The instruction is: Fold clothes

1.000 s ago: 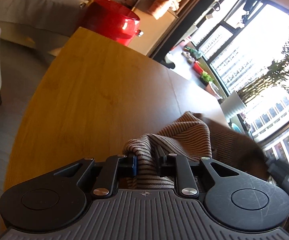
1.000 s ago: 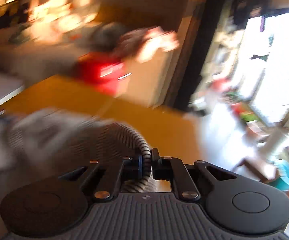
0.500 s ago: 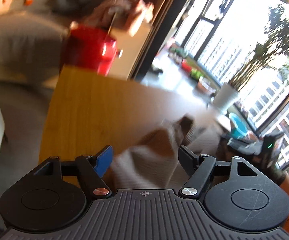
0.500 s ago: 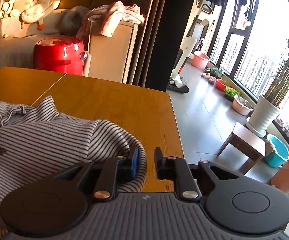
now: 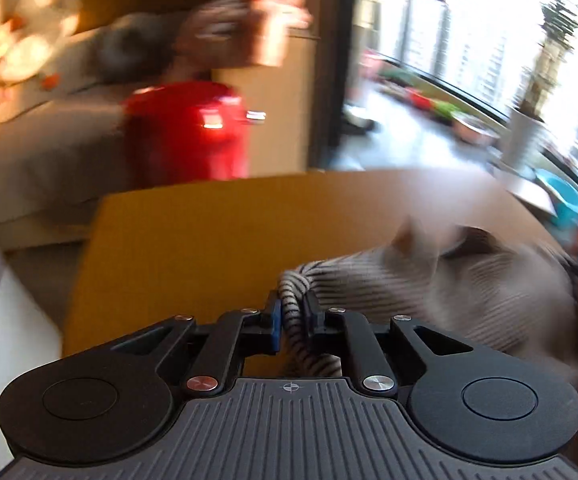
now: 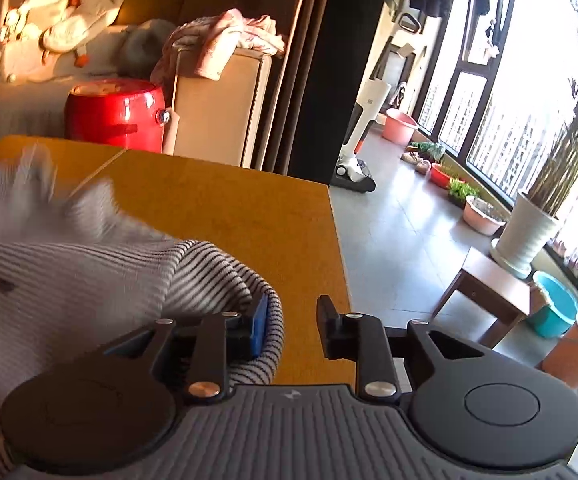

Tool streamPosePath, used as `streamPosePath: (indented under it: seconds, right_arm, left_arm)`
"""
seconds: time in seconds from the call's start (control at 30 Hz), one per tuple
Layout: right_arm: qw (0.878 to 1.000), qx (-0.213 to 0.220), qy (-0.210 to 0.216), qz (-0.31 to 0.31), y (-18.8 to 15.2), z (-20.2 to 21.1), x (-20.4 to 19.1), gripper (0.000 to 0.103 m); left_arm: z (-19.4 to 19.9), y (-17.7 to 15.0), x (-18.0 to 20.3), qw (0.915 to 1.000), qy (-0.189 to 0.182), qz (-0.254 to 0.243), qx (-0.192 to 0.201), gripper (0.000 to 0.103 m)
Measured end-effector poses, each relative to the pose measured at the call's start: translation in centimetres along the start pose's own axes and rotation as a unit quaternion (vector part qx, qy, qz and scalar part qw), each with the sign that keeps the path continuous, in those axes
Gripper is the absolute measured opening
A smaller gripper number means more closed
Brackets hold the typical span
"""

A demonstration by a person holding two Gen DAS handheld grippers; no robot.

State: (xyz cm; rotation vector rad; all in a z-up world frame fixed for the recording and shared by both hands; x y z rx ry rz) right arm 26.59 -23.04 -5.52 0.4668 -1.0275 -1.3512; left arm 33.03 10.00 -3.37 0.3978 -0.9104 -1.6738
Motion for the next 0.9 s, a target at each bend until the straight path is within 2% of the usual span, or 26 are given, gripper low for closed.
streamPosePath:
  seconds: [0.13,0.17,0.27,0.4,0.5,0.6,0.67,0.73,0.8,0.87,0.9]
  right_arm:
    - [1.0,-0.007,0.0,-0.002,0.1,-0.4,0.3,0.026]
    - [1.0,-0.009,0.005,-0.006,0.2,-0.4,0.3,0.029]
    - [1.0,-0.007,0.011,-0.011,0.6,-0.2,0.6,0.035]
    - [1.0,0.0,0.01,-0.021,1.1,1.0,1.2,0.039]
    - [0.999,0.013,0.025,-0.026,1.2,3.4,1.6,0.041]
    - [0.998,0.029,0.055,-0.015,0.9,6.9,1.6,0.052]
    - [0.996,0.042,0.083,0.001,0.5,9.6,1.2,0.063]
    - [0.991,0.045,0.123,0.014,0.0,12.2,0.1,0.065]
    - [0.982,0.019,0.185,0.009,-0.7,14.5,-1.9,0.065]
    - [0.962,-0.028,0.27,-0.01,-1.6,16.5,-5.0,0.065]
    - [0.948,-0.053,0.312,-0.018,-2.1,17.5,-6.6,0.065]
  left_arm:
    - [-0.5,0.0,-3.2,0.9989,0.043,0.021,0.005,0.012]
    - [-0.5,-0.1,-3.6,0.9987,0.042,0.028,0.005,0.014]
    - [0.4,-0.4,-3.7,0.9985,0.016,0.052,0.008,0.021]
    - [1.4,-0.3,-2.6,0.9991,-0.004,0.04,0.013,0.033]
    - [2.0,-0.2,-1.2,0.9991,-0.016,0.036,0.016,0.038]
    - [2.4,-0.5,-0.2,0.9988,-0.026,0.037,0.017,0.044]
    - [2.8,-0.9,0.5,0.9987,-0.031,0.036,0.019,0.052]
    - [3.2,-1.3,1.0,0.9985,-0.037,0.037,0.019,0.055]
    - [3.6,-1.7,1.6,0.998,-0.045,0.039,0.019,0.058]
    - [4.3,-2.1,1.9,0.9978,-0.05,0.039,0.022,0.064]
    - [4.7,-2.2,2.0,0.9977,-0.05,0.039,0.024,0.065]
Point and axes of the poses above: each gripper's, at about its wrist camera, not at the fingertips, and z roughly against the way its jaws point, x to its right, y to its top, the point moved 6 cm from there along -z, roughly the way its jaws point, and after that the axes turned 13 degrees about -y, right-handed, at the moved point
